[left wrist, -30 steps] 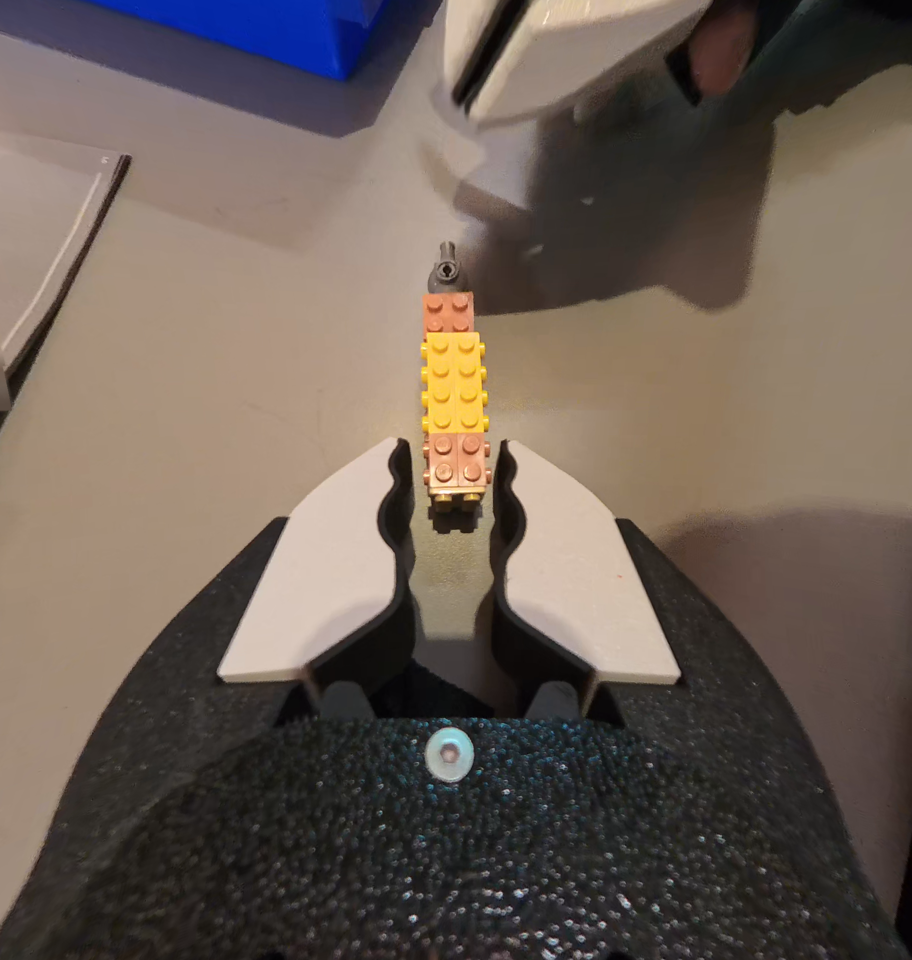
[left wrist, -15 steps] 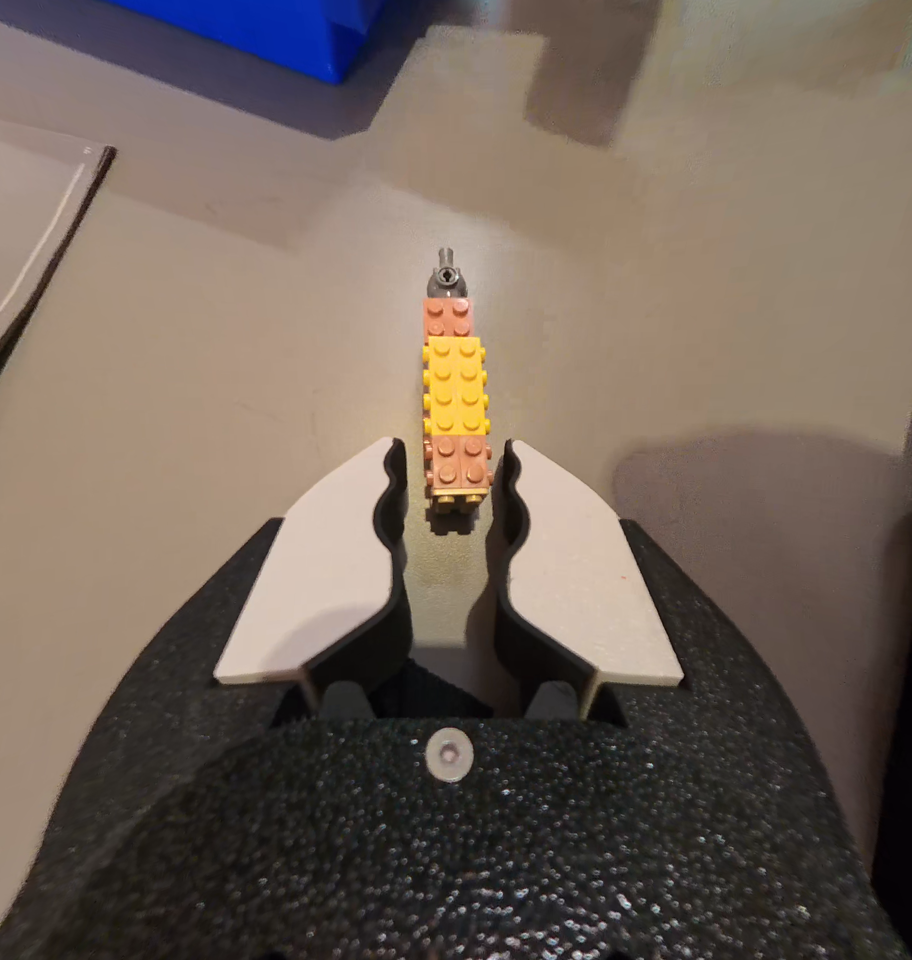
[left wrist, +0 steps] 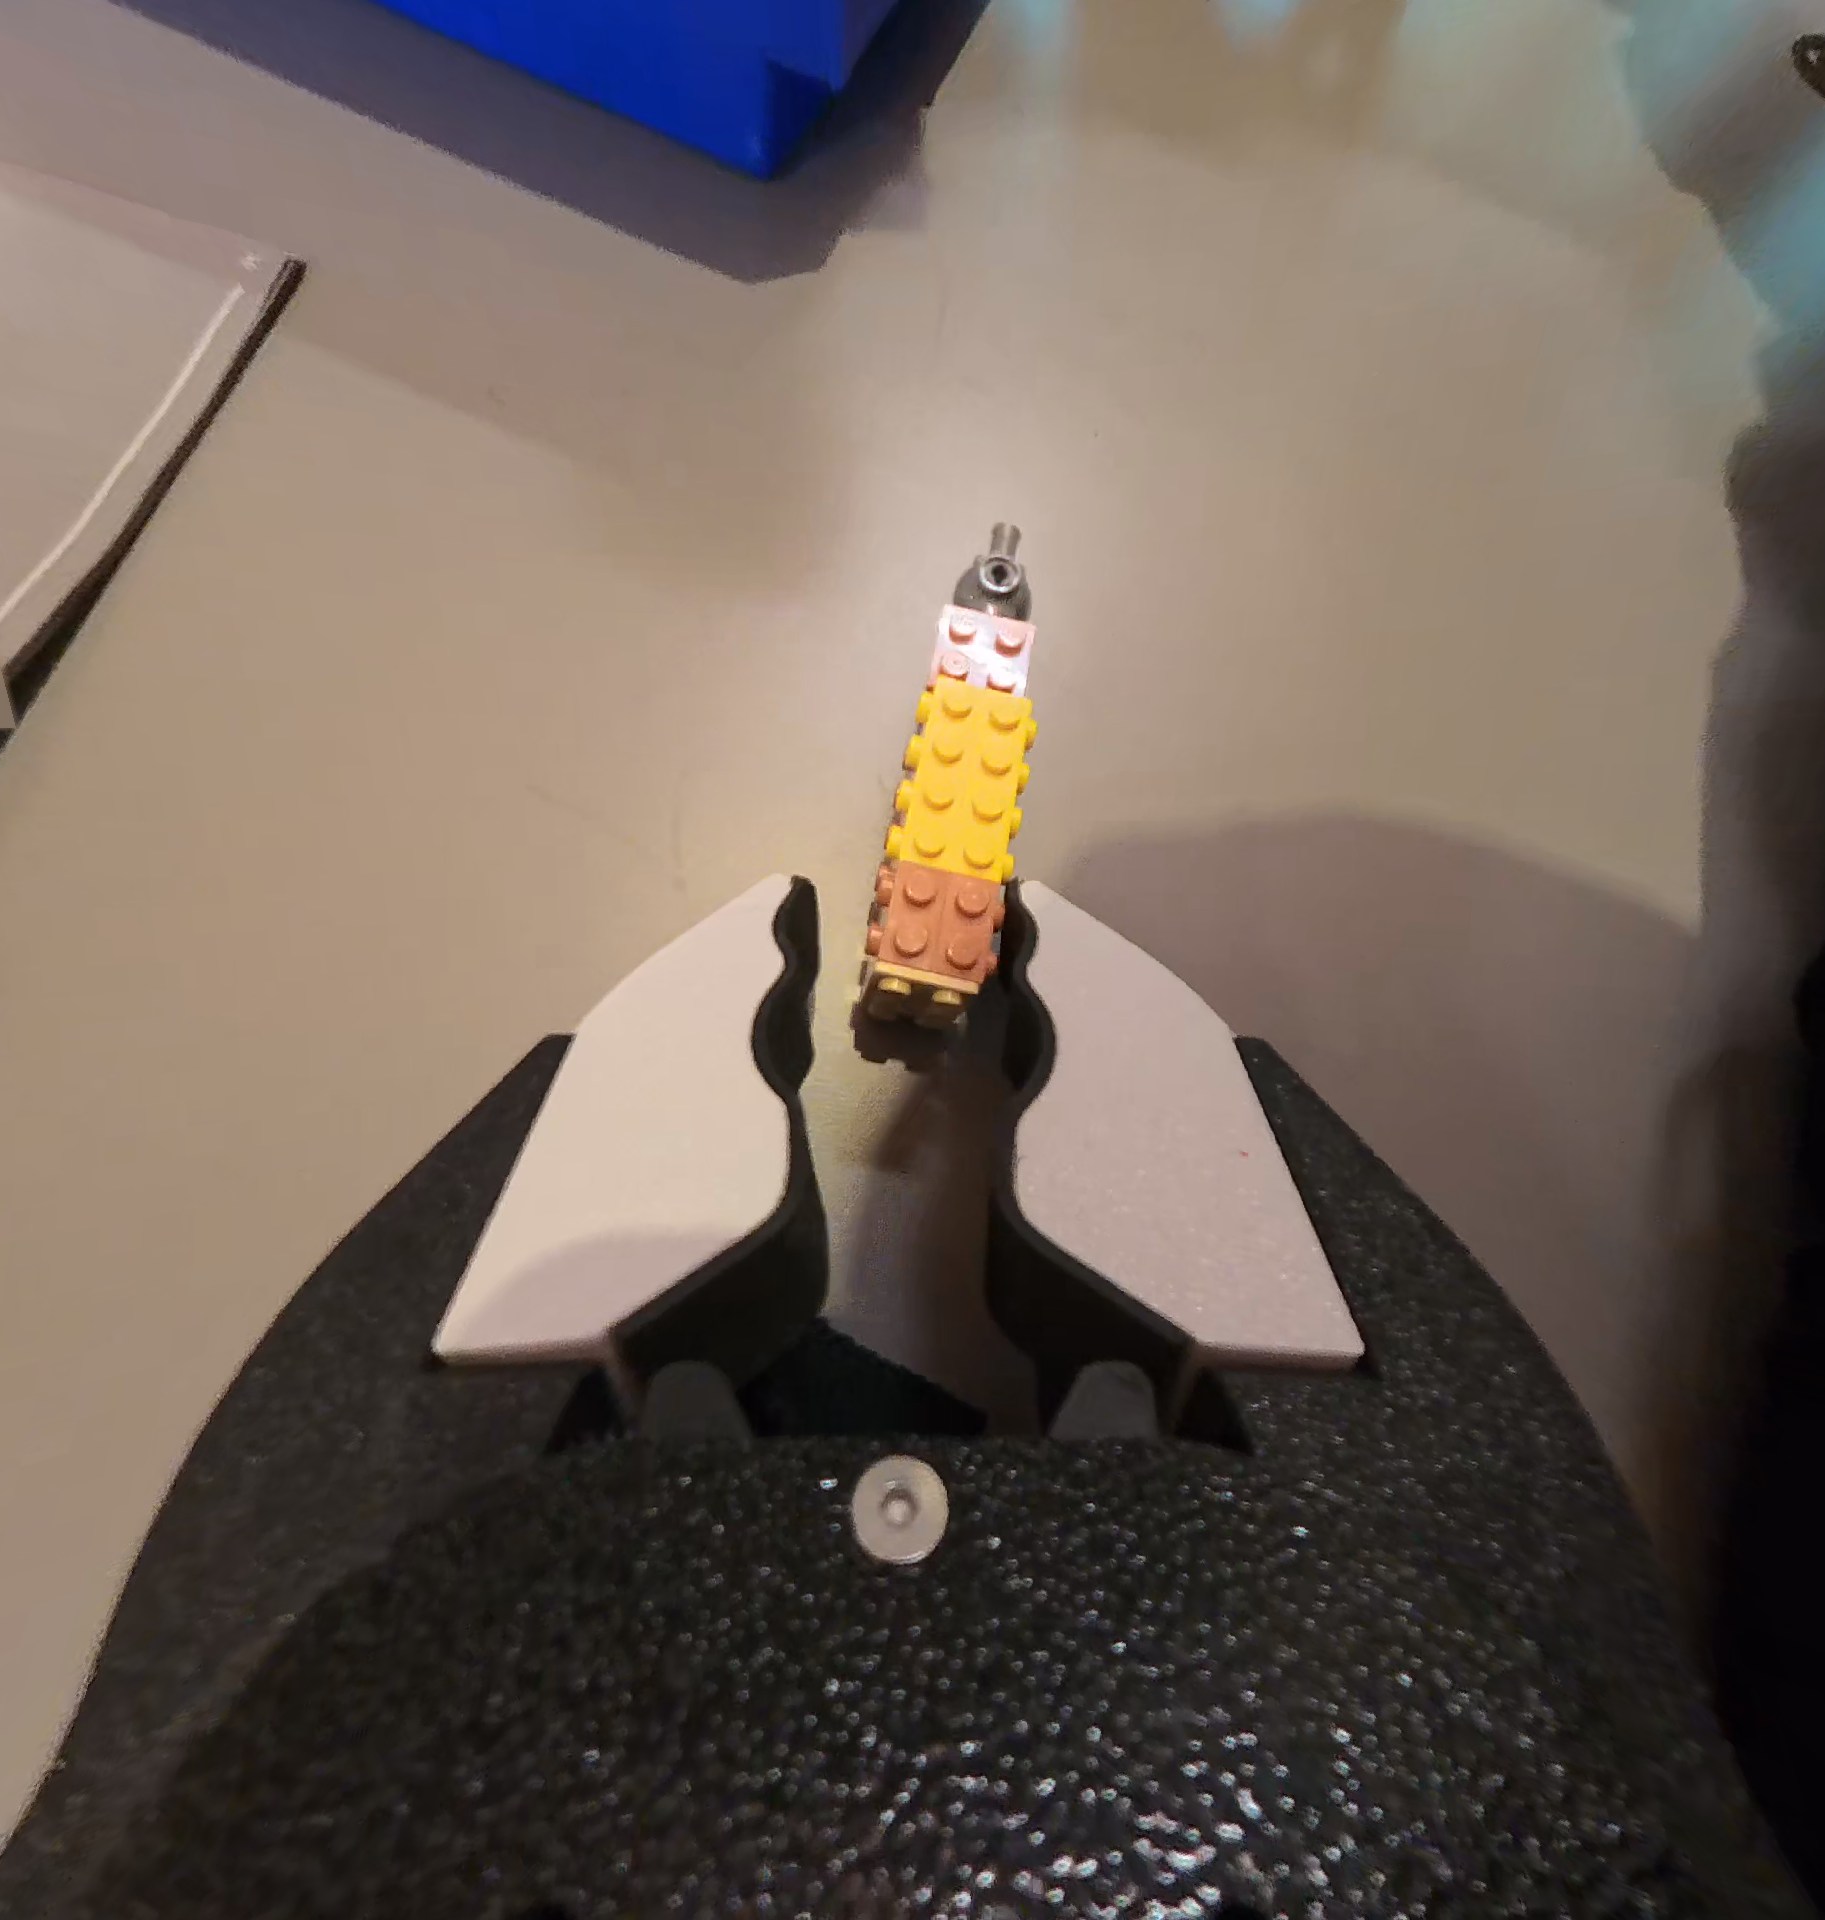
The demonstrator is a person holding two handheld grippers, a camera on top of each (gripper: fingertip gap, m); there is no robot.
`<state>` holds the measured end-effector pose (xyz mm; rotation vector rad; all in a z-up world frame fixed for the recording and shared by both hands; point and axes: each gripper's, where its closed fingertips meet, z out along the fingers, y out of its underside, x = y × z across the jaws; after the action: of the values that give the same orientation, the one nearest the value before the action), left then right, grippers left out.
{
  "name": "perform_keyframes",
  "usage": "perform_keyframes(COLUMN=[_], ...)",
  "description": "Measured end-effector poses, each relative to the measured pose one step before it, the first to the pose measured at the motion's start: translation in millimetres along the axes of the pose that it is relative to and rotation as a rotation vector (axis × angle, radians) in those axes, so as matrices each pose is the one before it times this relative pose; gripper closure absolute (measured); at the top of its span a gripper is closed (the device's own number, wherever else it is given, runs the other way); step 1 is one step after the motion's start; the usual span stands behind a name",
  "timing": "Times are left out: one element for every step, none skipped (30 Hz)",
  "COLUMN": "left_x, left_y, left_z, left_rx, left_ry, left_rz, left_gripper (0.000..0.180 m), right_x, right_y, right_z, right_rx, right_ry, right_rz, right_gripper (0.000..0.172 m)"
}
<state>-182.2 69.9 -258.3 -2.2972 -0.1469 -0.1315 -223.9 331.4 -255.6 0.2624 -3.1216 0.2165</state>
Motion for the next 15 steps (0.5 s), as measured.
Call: perform_keyframes(left_x=[-0.1,-0.08,-0.15,-0.03,-0.05,0.0,-0.13,-0.05,-0.02,-0.16,-0.07,0.01,-0.05,-0.07,-0.08], left_y=[-0.19,-0.09,-0.18,-0.01,0.03,-0.01,0.03,0.05,0.06,-0.06,0.04,0.1,0.01,-0.09,0.03], left_z=[-0.16,-0.11,0.03,-0.01,0.13,0.0,-0.01,-0.01,-0.07,0.01,0.07,-0.08,0.0,0.08,-0.07], left_rx=[0.0012,0.001,0.0008,-0.0001,-0.0002,0.0001,-0.0002,-0.0002,0.0001,0.0003,0.0001,-0.0002,-0.0001,0.0001,0.0002], left_ry=[0.002,0.0024,0.0016,0.0005,-0.0001,-0.0001,-0.0008,-0.0009,-0.0003,-0.0003,0.0001,-0.0005,-0.0004,-0.0001,-0.0002], left_rz=[-0.0033,-0.0031,-0.0019,0.0,0.0005,-0.0002,0.0003,0.0005,-0.0004,-0.0011,-0.0005,0.0003,0.0001,-0.0004,-0.0008], left_gripper=[0.148,0.148,0.148,0.148,0.148,0.148,0.148,0.148,0.148,0.148,0.148,0.148,0.148,0.148,0.148], right_x=[1.18,0.61,1.17,0.68,0.55,0.98,3.28,5.01,3.88,1.5,0.72,0.37,-0.81,-2.19,-2.84], right_y=[0.76,0.52,-0.27,0.36,2.06,2.81,-0.44,-0.41,0.21,-0.31,0.09,1.28,1.8,1.24,0.42], right_z=[1.65,0.71,0.16,0.66,1.32,1.81,0.54,0.04,-0.34,-1.65,-3.06,-3.76,-3.52,-2.61,-1.15], right_rx=[-0.0062,-0.0039,-0.0008,-0.0047,-0.0144,-0.0198,0.0034,0.0032,0.0008,0.0061,0.0049,-0.0025,-0.0061,-0.0039,-0.0011], right_ry=[0.0143,0.0071,0.0105,0.009,0.0067,0.0089,0.0223,0.0295,0.0222,0.0076,0.0021,-0.0023,-0.0111,-0.0186,-0.0195], right_rz=[-0.0086,-0.0043,-0.0049,-0.0058,-0.0043,-0.0074,0.0002,0.0066,0.0044,0.0025,0.0055,0.008,0.0087,0.0077,0.0039], right_gripper=[0.17,0.169,0.167,0.168,0.168,0.165,0.164,0.162,0.158,0.157,0.157,0.157,0.158,0.158,0.159])
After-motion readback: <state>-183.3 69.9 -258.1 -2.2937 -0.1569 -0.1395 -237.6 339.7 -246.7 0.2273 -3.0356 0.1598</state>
